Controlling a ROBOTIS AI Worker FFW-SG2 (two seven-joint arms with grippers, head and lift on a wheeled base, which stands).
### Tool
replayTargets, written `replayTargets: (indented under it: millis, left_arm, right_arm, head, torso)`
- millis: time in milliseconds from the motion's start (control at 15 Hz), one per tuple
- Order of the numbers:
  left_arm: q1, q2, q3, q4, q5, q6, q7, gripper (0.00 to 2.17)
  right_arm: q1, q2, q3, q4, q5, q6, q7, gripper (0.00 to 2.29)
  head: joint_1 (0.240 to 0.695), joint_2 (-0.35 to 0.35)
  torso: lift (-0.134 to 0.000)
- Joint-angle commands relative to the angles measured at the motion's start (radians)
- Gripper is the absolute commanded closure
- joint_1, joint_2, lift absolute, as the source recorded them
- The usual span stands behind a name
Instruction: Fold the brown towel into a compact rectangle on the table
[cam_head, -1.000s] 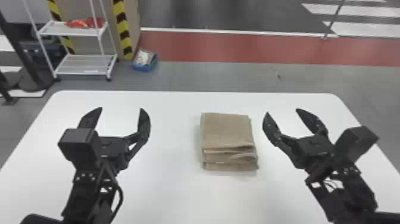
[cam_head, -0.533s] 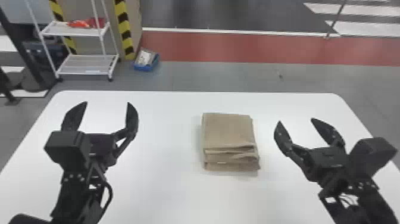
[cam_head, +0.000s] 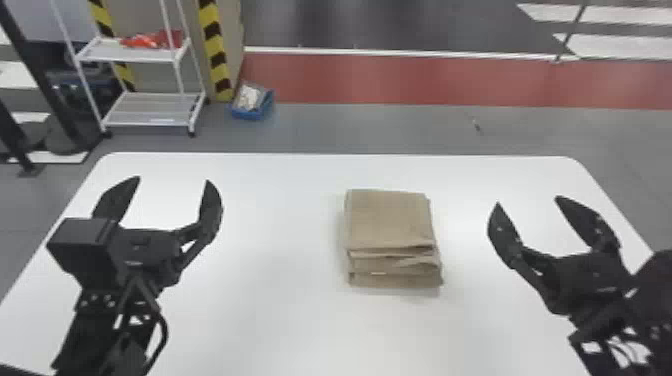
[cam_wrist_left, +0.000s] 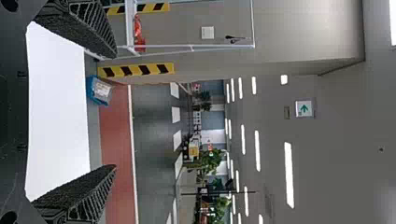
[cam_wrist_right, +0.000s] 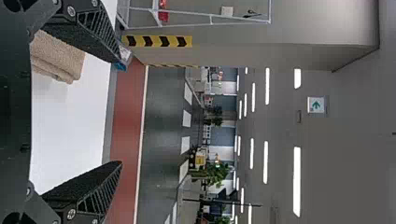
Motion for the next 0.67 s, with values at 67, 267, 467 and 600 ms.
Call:
replayTargets:
  millis: [67, 267, 467, 600]
  left_arm:
    - [0.0, 0.003, -0.004, 0.0, 0.003, 0.0, 0.007, 0.05]
    - [-0.003, 0.006, -0.012, 0.0, 0.006, -0.006, 0.008, 0.05]
    - [-0.003, 0.008, -0.012, -0.008, 0.011, -0.006, 0.007, 0.05]
    - [-0.004, 0.009, -0.012, -0.008, 0.017, -0.006, 0.007, 0.05]
  right_arm:
    - [0.005, 0.007, 0.013, 0.013, -0.002, -0.031, -0.015, 0.12]
    - [0.005, 0.008, 0.013, 0.013, -0.002, -0.034, -0.028, 0.12]
    - [0.008, 0.007, 0.004, 0.013, -0.007, -0.043, -0.032, 0.12]
    - [0.01, 0.007, -0.004, 0.014, -0.024, -0.056, -0.032, 0.12]
  head:
    - [0.695, -0.045]
    - [0.695, -0.045]
    - [0.695, -0.05]
    - [0.695, -0.057]
  torso:
    - [-0.124]
    - [-0.124]
    - [-0.124]
    - [-0.124]
